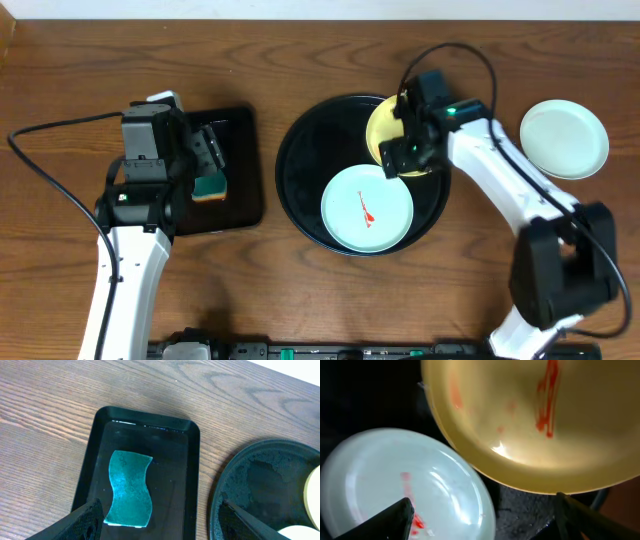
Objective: Clean dirty plates on tray and stack at the side
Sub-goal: 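Reach the right gripper back and grasp the yellow plate rim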
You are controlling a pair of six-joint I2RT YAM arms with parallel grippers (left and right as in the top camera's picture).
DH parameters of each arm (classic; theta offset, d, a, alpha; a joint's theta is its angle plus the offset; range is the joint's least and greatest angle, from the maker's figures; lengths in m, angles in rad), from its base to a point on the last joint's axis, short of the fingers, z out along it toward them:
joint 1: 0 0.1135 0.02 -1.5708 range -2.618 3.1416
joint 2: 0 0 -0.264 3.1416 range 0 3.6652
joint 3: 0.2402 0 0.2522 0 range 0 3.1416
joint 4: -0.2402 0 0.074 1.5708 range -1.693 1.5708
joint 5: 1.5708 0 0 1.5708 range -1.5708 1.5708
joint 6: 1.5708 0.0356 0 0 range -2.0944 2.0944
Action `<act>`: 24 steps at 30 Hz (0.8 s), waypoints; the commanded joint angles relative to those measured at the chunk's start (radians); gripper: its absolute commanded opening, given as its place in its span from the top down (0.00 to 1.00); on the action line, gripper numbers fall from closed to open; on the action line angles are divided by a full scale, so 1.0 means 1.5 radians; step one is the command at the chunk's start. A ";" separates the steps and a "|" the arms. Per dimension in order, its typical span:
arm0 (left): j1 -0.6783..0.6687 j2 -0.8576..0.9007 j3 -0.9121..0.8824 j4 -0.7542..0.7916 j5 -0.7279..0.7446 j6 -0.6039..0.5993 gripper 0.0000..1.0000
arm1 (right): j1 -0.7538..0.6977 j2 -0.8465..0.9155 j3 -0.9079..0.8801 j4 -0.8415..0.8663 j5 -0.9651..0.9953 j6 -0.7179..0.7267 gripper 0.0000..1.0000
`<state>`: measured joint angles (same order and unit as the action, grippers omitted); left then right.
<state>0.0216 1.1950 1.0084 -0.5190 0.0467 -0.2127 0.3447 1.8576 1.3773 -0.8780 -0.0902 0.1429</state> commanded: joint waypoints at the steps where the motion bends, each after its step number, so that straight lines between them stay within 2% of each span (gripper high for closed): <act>1: -0.001 0.002 0.002 -0.003 -0.001 -0.001 0.26 | 0.003 0.034 -0.003 -0.019 0.024 0.014 0.17; 12: -0.001 0.002 0.002 -0.003 -0.001 -0.001 0.26 | 0.014 0.061 -0.011 -0.044 -0.038 0.013 0.42; 19: -0.001 0.002 0.002 -0.003 -0.001 -0.001 0.26 | 0.029 0.061 -0.045 -0.030 -0.045 0.003 0.42; 22: -0.001 0.002 0.002 -0.003 -0.001 -0.001 0.26 | 0.029 0.061 -0.080 0.011 -0.046 0.001 0.50; 24: -0.001 0.002 0.002 -0.003 -0.001 -0.001 0.26 | 0.029 0.061 -0.094 0.033 -0.051 0.002 0.59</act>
<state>0.0216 1.1950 1.0084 -0.5209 0.0467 -0.2127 0.3580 1.9366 1.2667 -0.8547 -0.1490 0.1505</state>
